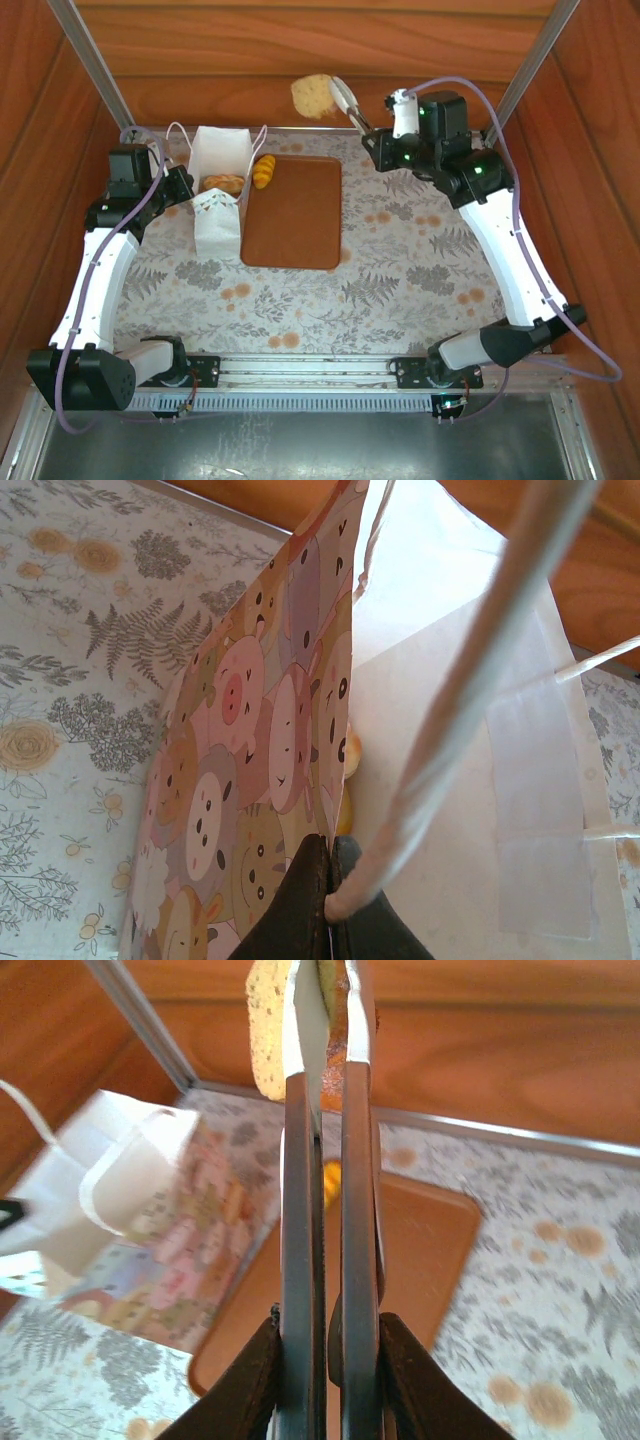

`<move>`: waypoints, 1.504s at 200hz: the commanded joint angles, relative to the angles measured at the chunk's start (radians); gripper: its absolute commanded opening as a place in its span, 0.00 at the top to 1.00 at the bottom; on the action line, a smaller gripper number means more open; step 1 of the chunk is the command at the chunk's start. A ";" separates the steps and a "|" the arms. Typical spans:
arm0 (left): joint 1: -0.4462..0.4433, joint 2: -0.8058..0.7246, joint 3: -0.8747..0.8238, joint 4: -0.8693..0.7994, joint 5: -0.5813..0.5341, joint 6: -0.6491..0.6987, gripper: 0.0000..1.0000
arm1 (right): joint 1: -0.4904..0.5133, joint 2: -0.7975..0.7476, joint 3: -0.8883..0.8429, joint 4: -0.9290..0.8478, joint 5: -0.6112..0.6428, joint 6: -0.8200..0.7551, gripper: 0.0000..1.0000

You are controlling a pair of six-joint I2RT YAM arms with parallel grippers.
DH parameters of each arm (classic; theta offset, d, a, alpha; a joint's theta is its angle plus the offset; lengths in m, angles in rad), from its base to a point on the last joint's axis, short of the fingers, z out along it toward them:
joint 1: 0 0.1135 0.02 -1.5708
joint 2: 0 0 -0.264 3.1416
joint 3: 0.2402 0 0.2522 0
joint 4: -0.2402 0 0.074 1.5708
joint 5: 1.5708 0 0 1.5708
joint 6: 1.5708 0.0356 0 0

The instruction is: Place the fake bread into the paper bag

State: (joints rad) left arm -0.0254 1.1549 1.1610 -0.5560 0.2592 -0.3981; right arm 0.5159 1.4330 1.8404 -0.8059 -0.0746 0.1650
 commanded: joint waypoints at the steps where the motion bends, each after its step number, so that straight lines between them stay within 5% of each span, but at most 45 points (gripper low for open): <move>1: 0.008 -0.001 0.016 0.027 0.015 -0.004 1.00 | 0.093 0.009 0.075 0.038 0.022 -0.041 0.89; 49: 0.007 -0.004 0.010 0.027 0.015 -0.006 1.00 | 0.257 0.141 0.208 0.012 0.101 -0.089 0.89; 115: 0.007 -0.002 0.003 0.027 0.014 -0.003 1.00 | 0.332 0.314 0.276 -0.069 0.126 -0.127 0.88; 190: 0.008 -0.007 -0.001 0.027 0.016 0.001 1.00 | 0.340 0.353 0.398 -0.122 0.132 -0.148 0.58; 241: 0.008 -0.012 -0.003 0.026 0.015 0.000 1.00 | 0.254 0.287 0.405 -0.110 0.208 -0.143 0.59; 301: 0.008 -0.018 -0.007 0.027 0.012 -0.001 1.00 | 0.041 0.260 0.049 0.019 0.072 0.010 0.60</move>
State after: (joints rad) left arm -0.0254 1.1545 1.1610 -0.5549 0.2592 -0.3981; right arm 0.5858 1.6527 1.9980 -0.8555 0.0475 0.1078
